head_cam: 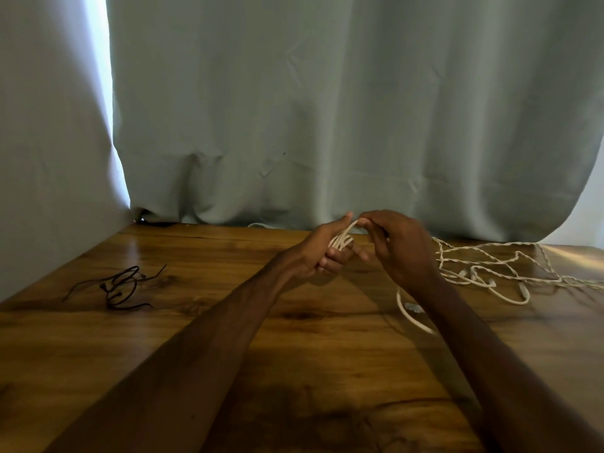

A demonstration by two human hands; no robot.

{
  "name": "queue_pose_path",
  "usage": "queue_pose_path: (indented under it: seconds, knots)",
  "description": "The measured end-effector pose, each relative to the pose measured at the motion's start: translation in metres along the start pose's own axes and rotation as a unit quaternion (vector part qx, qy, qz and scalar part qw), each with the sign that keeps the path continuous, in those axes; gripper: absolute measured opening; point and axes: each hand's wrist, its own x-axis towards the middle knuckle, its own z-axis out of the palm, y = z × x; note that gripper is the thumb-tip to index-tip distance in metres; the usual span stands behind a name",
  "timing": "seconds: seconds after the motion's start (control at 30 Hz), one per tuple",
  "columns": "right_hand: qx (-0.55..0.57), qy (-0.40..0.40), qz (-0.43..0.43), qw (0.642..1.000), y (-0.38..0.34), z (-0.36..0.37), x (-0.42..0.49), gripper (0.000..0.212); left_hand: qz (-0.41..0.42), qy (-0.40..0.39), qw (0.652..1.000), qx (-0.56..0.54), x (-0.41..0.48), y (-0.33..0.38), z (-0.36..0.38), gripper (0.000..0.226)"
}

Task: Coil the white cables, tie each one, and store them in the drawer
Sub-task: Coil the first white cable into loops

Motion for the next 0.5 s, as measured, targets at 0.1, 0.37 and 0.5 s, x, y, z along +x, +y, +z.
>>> queue_pose_path:
  seconds: [0.1,0.37,0.5]
  knots:
    - [0.003,0.007,0.028,1.000,0.006,-0.003,-0.001,0.022,-0.005,-0.098,0.994,-0.052,-0.004,0.008,0.000,0.081]
    - [0.183,-0.113,0.122,0.969,-0.002,0.009,-0.008,0.033,0.012,-0.191,0.966,-0.172,-0.010,0.012,-0.002,0.044]
    - [0.177,-0.168,0.147,0.958,-0.018,0.014,-0.010,0.029,0.034,-0.152,0.960,-0.235,-0.008,0.005,-0.001,0.037]
